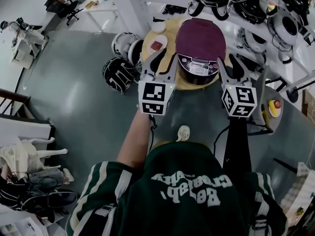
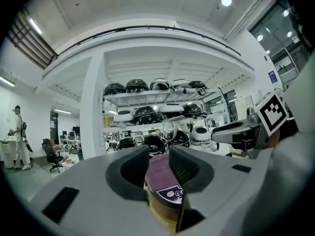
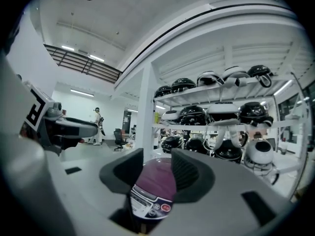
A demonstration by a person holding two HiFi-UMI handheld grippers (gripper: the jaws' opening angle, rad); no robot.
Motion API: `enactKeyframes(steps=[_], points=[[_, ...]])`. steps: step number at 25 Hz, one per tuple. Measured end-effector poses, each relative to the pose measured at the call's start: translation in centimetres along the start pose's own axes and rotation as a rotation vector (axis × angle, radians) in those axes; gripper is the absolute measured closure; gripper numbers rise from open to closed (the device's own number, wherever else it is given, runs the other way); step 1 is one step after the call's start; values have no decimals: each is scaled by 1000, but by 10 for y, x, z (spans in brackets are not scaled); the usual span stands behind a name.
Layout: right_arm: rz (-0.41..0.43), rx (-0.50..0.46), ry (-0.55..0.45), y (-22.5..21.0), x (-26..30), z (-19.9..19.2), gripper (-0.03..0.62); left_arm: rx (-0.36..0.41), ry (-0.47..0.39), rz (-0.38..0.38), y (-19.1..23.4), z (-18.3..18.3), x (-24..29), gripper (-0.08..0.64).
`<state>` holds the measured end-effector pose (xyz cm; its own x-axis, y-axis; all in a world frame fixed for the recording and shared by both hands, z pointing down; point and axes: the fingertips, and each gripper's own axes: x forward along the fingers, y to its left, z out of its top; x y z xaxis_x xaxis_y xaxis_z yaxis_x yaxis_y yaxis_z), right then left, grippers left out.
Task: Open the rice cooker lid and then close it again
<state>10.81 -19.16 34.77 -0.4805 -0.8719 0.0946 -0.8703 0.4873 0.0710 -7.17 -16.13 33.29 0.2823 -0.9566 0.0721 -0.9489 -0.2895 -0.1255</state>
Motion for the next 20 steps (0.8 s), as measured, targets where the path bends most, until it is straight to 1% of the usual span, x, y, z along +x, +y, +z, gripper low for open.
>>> enactKeyframes(steps=[6, 11, 15, 20], points=[[12, -6, 5, -13, 34, -3, 408, -2, -4, 1, 13, -2, 36, 442], [7, -2, 20, -18, 52, -9, 408, 6, 1, -20, 21, -7, 57, 442], [-11, -1, 30, -23, 66, -14, 407, 8, 6, -59, 26, -13, 79, 442], [-63, 15, 56, -33, 84, -15, 407, 9, 29, -146, 27, -23, 114, 442]])
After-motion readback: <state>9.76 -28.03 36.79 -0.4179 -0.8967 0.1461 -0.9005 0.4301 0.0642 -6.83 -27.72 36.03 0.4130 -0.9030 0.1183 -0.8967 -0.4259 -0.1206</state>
